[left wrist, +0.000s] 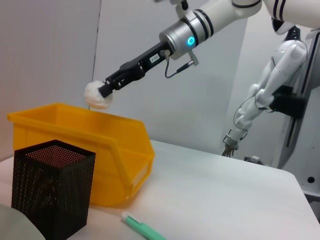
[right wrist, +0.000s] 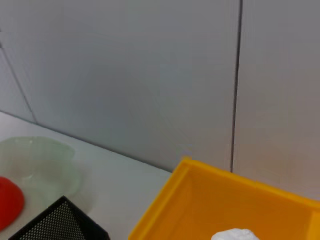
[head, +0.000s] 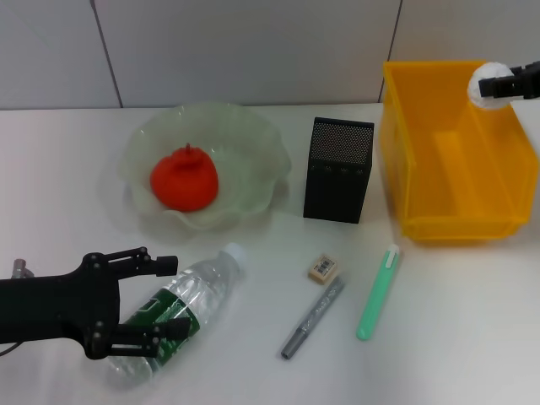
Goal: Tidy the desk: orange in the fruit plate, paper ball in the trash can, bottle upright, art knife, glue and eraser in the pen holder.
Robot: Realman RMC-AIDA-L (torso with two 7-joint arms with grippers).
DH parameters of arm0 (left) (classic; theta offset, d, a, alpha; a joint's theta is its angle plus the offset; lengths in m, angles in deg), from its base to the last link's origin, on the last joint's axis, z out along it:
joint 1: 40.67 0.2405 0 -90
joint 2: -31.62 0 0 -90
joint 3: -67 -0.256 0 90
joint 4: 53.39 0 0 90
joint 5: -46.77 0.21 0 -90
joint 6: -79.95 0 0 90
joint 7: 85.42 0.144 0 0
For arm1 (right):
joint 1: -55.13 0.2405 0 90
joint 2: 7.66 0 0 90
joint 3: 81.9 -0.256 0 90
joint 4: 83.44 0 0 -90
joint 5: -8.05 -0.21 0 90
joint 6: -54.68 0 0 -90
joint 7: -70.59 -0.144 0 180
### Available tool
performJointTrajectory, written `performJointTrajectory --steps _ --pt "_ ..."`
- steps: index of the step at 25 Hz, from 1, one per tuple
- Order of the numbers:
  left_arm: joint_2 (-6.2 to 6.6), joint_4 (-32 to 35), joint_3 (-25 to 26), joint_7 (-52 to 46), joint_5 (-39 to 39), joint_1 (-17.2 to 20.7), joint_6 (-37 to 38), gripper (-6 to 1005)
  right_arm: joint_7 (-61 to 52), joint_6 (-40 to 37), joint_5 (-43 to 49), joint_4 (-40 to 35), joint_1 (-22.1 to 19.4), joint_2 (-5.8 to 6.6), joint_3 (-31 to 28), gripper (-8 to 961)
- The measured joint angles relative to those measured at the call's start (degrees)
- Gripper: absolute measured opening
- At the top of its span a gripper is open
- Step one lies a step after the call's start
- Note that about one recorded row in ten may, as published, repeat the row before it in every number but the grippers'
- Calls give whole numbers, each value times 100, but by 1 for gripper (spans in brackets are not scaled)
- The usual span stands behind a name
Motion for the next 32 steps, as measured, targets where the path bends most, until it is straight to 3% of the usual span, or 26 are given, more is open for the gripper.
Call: performJointTrajectory --steps 9,10,16,20,23,26,30,32 --pt "12 0 -9 8 33 -20 -6 859 -12 53 -30 22 -39 -28 -8 555" --pt "12 0 -11 11 33 -20 -3 859 -12 55 -30 22 -40 -34 -10 761" --pt "17 0 -4 21 12 -8 18 860 -5 105 -231 -19 -91 -66 -53 802" --pt "20 0 0 16 7 13 22 860 395 114 -1686 -7 -418 -82 -251 808" --pt "10 0 0 19 4 23 -10 860 1265 -380 -3542 572 -730 46 -258 807" --pt "1 -3 1 21 2 23 -18 859 2080 -1346 -4658 1384 -885 255 -269 806" --pt "-27 -40 38 12 0 17 -85 859 2782 -2472 -4870 2230 -1001 473 -238 805" --pt "-43 -50 75 9 -5 17 -102 859 2980 -2826 -4674 2407 -1064 514 -142 804"
